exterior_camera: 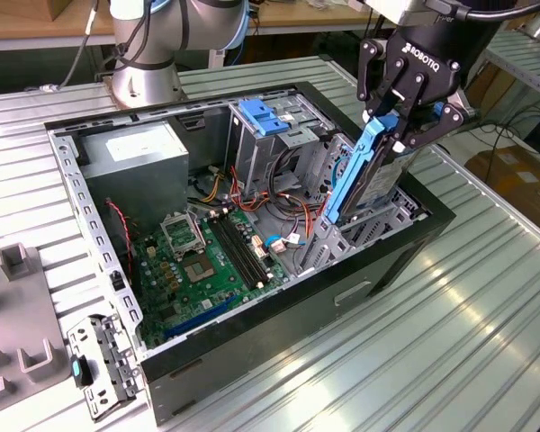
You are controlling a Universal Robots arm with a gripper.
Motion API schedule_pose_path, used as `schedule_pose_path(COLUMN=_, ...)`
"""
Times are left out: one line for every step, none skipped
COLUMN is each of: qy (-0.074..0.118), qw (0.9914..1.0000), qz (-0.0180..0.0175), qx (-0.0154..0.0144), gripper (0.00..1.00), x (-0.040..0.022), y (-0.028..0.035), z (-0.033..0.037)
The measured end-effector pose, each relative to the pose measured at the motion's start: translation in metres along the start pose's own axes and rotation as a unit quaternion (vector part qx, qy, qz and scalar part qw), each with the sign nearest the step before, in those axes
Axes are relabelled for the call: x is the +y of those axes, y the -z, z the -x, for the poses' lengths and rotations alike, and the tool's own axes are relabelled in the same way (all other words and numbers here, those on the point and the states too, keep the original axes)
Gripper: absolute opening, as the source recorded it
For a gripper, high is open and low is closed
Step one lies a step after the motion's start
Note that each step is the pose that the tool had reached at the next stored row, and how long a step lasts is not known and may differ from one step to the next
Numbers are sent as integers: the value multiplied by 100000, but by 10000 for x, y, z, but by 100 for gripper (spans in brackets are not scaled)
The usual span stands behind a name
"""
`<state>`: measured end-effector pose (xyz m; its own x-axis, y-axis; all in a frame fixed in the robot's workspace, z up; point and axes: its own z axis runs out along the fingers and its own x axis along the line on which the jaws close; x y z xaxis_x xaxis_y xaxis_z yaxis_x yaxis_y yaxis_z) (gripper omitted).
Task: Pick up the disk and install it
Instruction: 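Insert the disk into the insertion slot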
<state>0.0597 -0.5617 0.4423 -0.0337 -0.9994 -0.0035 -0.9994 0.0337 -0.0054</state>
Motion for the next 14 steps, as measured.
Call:
schedule_pose_path(qy=3, qw=100000, qz=5, qx=-4, gripper=37, x=0, y=-7, z=0)
schedule_pose_path(qy=2, qw=100000, qz=11, qx=-3, gripper=37, x=0, y=-13, z=-1)
schedule_pose_path(qy=0, qw=100000, qz=23, qx=-4, gripper=37, x=0, y=-23, z=-2)
schedule_pose_path(qy=2, qw=100000, qz=33, qx=-3, gripper=37, x=0, y=-29, z=-2)
schedule_pose_path(qy=-1, qw=100000, qz=45, qx=-2, gripper=37, x=0, y=-35, z=-3)
schedule_pose_path(qy=2, qw=100000, qz=64, qx=1, gripper=37, x=0, y=-43, z=-3)
schedule_pose_path(qy=1, qw=100000, qz=70, qx=-1, gripper=37, x=0, y=-47, z=-4)
schedule_pose_path(qy=0, qw=100000, qz=75, qx=0, gripper=37, x=0, y=-52, z=-4)
schedule_pose_path(qy=0, qw=100000, qz=79, qx=5, gripper=37, x=0, y=-57, z=-4)
schedule_pose_path(qy=0, qw=100000, qz=80, qx=10, gripper=37, x=0, y=-57, z=-5)
schedule_pose_path(qy=-1, qw=100000, qz=80, qx=3, gripper=37, x=0, y=-58, z=-4)
schedule_pose_path(qy=0, qw=100000, qz=78, qx=5, gripper=37, x=0, y=-58, z=-4)
schedule_pose_path(qy=1, qw=100000, qz=77, qx=2, gripper=37, x=0, y=-58, z=-4)
schedule_pose_path(qy=-1, qw=100000, qz=77, qx=2, gripper=37, x=0, y=-59, z=-5)
